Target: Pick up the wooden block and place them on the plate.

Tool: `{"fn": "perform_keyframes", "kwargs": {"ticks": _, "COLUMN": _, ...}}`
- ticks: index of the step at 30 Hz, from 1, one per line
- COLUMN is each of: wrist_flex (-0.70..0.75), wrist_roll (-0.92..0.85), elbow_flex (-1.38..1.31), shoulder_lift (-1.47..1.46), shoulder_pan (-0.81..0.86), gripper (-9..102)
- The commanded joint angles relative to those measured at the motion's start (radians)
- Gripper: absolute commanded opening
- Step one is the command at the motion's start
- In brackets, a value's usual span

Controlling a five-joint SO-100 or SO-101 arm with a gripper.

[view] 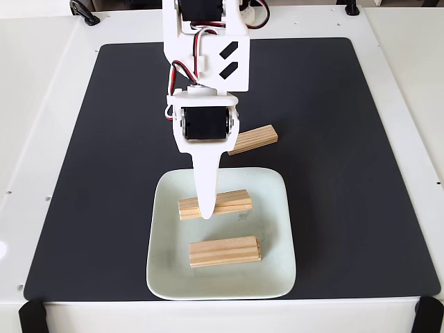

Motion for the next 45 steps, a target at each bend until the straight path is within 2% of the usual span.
{"fn": "perform_keyframes", "kwargs": {"ticks": 1, "wrist_flex": -0.009, "wrist_roll": 0.005, "elbow_flex": -0.046, "shoulder_lift": 0.012, "shoulder_pan": -0.006, "gripper": 0}}
{"fn": "perform_keyframes", "kwargs": {"ticks": 8, "wrist_flex": -0.009, "wrist_roll": 0.005, "elbow_flex": -0.038, "shoulder_lift": 0.012, "shoulder_pan": -0.002, "gripper": 15}}
{"fn": "perform_keyframes", "kwargs": {"ticks": 13, "wrist_flex": -0.009, "wrist_roll": 0.005, "elbow_flex": -0.037, "shoulder_lift": 0.012, "shoulder_pan": -0.002, "gripper": 18}}
{"fn": "perform_keyframes", "kwargs": {"ticks": 26, "wrist_flex": 0.002, "wrist_roll": -0.002, "elbow_flex": -0.035, "shoulder_lift": 0.032, "shoulder_pan": -0.003, "gripper": 17}}
{"fn": "perform_keyframes", "kwargs": {"ticks": 31, "wrist_flex": 0.005, "wrist_roll": 0.0, "elbow_flex": -0.023, "shoulder_lift": 0.075, "shoulder_pan": -0.008, "gripper": 4}}
{"fn": "perform_keyframes", "kwargs": {"ticks": 34, "wrist_flex": 0.003, "wrist_roll": -0.028, "elbow_flex": 0.063, "shoulder_lift": 0.155, "shoulder_pan": -0.026, "gripper": 0}}
{"fn": "perform_keyframes", "kwargs": {"ticks": 45, "wrist_flex": -0.009, "wrist_roll": -0.279, "elbow_flex": 0.669, "shoulder_lift": 0.597, "shoulder_pan": -0.101, "gripper": 0}}
